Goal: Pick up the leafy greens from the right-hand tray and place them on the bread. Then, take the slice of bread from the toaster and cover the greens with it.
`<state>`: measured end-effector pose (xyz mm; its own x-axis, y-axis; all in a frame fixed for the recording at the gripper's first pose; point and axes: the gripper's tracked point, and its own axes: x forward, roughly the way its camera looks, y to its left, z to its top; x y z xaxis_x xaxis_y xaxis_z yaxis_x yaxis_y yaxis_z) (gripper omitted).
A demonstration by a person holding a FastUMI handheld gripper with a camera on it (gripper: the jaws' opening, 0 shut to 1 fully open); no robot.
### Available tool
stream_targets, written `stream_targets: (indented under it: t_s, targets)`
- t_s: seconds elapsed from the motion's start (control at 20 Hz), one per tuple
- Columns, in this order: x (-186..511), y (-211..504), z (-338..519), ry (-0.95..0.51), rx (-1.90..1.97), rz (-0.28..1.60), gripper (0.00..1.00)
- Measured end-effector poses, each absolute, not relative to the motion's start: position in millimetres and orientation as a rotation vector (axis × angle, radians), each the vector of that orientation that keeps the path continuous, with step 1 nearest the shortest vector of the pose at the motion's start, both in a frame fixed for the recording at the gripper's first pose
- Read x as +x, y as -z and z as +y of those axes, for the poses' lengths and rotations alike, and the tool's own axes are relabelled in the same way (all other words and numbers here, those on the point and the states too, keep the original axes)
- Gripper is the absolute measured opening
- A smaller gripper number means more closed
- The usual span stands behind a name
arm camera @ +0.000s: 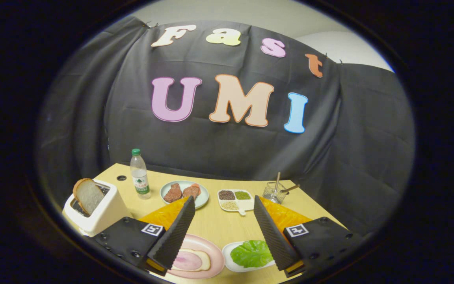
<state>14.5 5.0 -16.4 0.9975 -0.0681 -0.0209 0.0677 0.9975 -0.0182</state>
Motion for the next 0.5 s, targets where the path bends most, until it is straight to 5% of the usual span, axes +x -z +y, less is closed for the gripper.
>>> stream_targets:
  t_s: [0.5]
  targets:
    - [5.0,61.6,-31.1,-0.138,0.04,0.12,0.97]
